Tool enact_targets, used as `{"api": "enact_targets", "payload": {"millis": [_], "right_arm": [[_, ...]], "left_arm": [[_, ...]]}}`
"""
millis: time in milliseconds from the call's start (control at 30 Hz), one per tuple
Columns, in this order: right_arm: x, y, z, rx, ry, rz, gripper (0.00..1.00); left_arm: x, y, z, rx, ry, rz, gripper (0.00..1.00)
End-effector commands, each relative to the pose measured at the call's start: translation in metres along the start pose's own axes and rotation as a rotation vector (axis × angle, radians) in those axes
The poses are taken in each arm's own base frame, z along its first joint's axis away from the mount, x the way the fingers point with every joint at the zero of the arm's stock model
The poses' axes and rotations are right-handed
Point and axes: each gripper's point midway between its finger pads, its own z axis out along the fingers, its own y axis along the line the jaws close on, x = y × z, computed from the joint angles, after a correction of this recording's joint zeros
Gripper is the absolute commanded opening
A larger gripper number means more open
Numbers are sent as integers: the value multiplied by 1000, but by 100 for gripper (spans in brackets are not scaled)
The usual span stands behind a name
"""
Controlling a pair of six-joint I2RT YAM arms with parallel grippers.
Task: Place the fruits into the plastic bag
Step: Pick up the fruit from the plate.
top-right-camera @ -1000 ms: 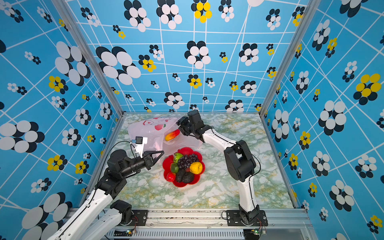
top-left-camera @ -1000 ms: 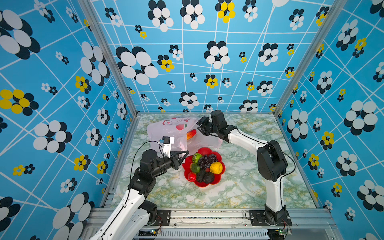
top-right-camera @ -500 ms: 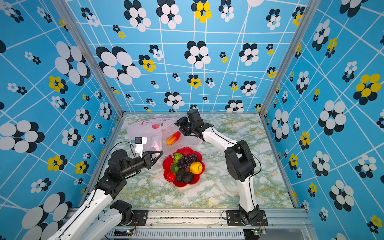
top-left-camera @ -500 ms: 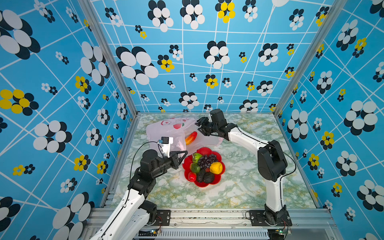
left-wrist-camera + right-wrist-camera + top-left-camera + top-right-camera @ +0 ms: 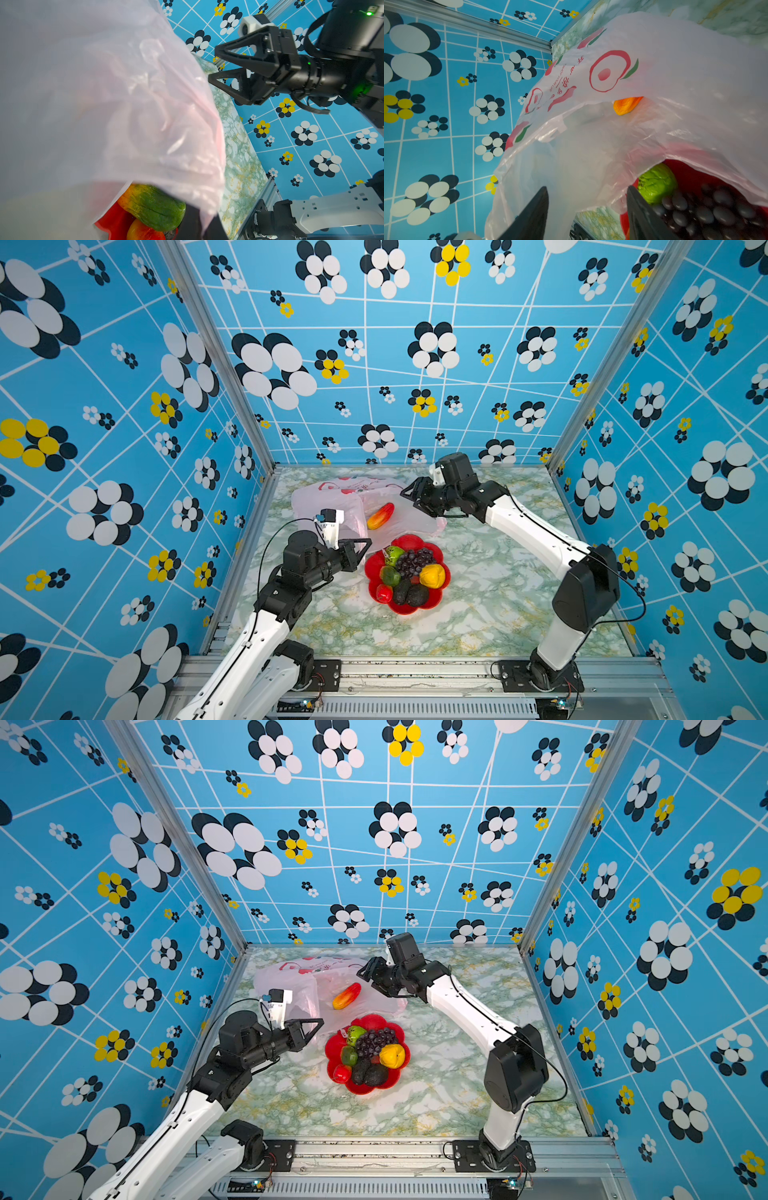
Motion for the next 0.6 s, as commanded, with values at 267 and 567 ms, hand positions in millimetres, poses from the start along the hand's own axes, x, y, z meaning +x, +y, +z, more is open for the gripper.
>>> {"api": "enact_targets", "payload": {"millis": [267,567], "right_arm": [[62,-59,-95,269,93,-118,65],[101,-84,-123,302,95,-37,68]], "left_arm": [[-11,-1,-3,-54,15,-15,0],[-11,-4,-1,-65,36,1,0]]}}
